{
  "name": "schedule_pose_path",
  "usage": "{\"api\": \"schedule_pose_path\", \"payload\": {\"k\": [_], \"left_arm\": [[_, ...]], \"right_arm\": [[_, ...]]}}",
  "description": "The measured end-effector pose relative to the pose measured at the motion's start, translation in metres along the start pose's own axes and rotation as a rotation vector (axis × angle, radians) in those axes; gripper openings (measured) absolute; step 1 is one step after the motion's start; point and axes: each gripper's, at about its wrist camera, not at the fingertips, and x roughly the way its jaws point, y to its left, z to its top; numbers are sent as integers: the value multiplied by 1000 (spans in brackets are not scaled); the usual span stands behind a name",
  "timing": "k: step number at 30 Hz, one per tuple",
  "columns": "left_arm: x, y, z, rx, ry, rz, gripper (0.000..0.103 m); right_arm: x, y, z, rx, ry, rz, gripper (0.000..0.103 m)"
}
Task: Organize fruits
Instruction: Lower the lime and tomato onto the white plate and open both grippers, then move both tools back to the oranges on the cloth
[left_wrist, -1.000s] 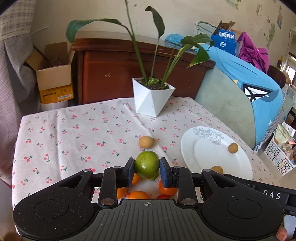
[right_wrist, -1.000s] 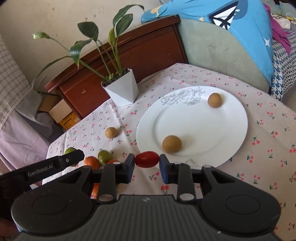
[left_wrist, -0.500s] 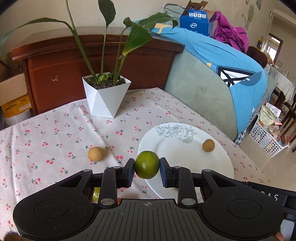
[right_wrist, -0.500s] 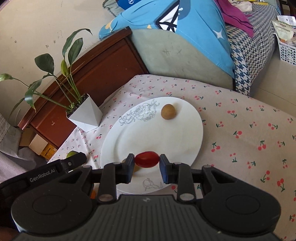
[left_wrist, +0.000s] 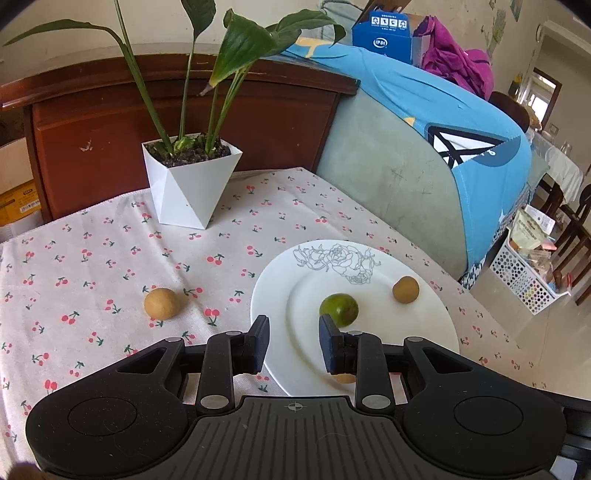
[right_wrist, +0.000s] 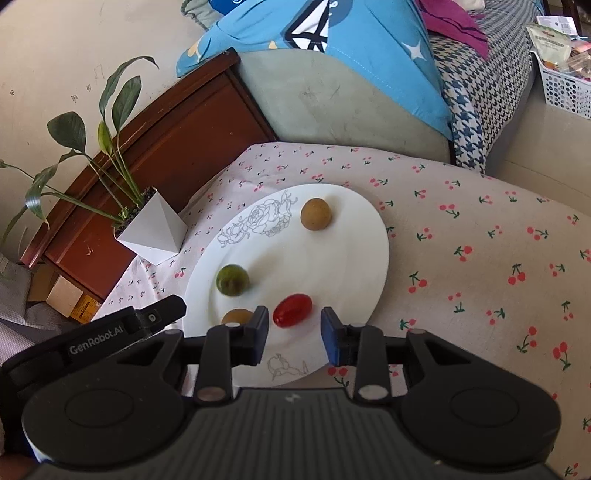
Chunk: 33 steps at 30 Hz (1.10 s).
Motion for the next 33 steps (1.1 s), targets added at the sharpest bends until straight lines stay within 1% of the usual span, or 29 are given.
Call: {"api": "schedule_pose_path", "payload": {"k": [2,5,8,10,14,20,24,28,33], "left_arm": [[-3,3,1,-13,-4,11,29],[-8,11,3,-41,-9,19,32],[-12,20,5,-58,-6,27,33],[-16,25,6,-64,-9,32,33],[-24,37,8,-79,-14,52,37],[-39,60,10,-107,-18,86,39],[-50,77,9,-153,-24,105,42],[-61,94,6,-197,-32,136,42],[-67,109,-2,-237,-21,169,43]], "right_arm": [[-1,1,0,0,-4,5,34],[-2,1,0,1,-7,21,34],[-2,4,-2,-7,-4,29,37],[-2,6,-4,-13,5,41,38],[-1,14,-8,-52,15,59,38],[0,30,-18,-124,39,102,38],[2,42,-26,-173,65,133,38],[4,53,-35,-213,98,163,38],[6,66,-48,-259,135,194,38]]}}
